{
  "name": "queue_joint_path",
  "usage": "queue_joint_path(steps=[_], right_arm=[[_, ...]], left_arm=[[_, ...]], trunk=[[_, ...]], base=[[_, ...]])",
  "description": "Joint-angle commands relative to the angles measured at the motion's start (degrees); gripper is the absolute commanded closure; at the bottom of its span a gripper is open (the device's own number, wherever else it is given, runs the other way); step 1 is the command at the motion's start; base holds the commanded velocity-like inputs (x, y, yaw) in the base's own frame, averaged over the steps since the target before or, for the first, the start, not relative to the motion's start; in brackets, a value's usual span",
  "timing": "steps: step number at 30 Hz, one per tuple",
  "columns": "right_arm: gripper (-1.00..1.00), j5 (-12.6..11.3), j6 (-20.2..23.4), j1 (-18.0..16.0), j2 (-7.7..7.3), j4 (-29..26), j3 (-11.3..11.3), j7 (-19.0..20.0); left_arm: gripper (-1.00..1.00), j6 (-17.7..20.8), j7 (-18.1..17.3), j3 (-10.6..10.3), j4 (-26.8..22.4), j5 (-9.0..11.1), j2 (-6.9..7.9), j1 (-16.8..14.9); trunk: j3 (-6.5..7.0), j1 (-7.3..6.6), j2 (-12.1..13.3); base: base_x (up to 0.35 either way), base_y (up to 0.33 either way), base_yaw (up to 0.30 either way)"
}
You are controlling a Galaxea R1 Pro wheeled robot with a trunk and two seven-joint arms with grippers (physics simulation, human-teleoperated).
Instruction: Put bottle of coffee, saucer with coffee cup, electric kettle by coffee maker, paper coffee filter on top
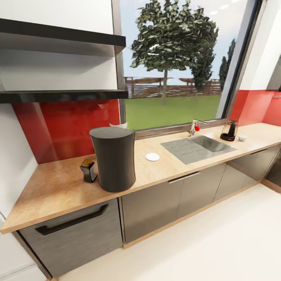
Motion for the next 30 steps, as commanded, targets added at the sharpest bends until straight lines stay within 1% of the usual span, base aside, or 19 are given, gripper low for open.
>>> queue_joint_path(steps=[1,10,18,20,22,25,30], right_arm=[[-1.00,0.6,-0.2,-0.1,-0.02,0.1,-0.5,0.2],[-1.00,0.6,-0.2,-0.1,-0.11,0.1,-0.5,0.2],[-1.00,0.6,-0.2,-0.1,-0.14,0.0,-0.5,0.1],[-1.00,0.6,-0.2,-0.1,-0.18,0.0,-0.5,-0.9],[-1.00,0.5,-0.2,-0.1,-0.15,0.0,-0.6,-3.2],[-1.00,0.6,-0.2,-0.1,-0.03,0.0,-0.9,-5.6],[-1.00,0.7,-0.2,-0.1,0.05,0.0,-0.8,-6.1]], left_arm=[[-1.00,-0.2,0.1,-0.5,0.0,0.6,-0.07,0.0],[-1.00,-0.2,0.1,-0.6,0.0,0.6,-0.40,0.0],[-1.00,-0.2,0.1,-0.6,0.0,0.4,-0.56,0.0],[-1.00,-0.1,0.1,-0.5,0.0,0.4,-0.57,0.0],[-1.00,0.1,0.1,-0.5,0.0,0.4,-0.57,0.0],[-1.00,1.9,0.2,-0.5,0.0,0.5,-0.61,0.0],[-1.00,3.2,0.2,-0.5,0.1,0.4,-0.61,0.0]], trunk=[[-0.13,0.03,-0.1],[-0.13,0.03,-0.1],[-0.13,0.03,-0.1],[-0.13,0.03,-0.1],[-0.13,0.03,-0.1],[-0.13,0.03,-0.1],[-0.13,0.03,-0.1]], base=[[0.000,0.000,-0.267],[0.023,-0.023,-0.267],[0.196,-0.174,-0.267],[0.237,-0.197,-0.267],[0.239,-0.198,-0.267],[0.240,-0.200,-0.170],[0.239,-0.202,-0.023]])
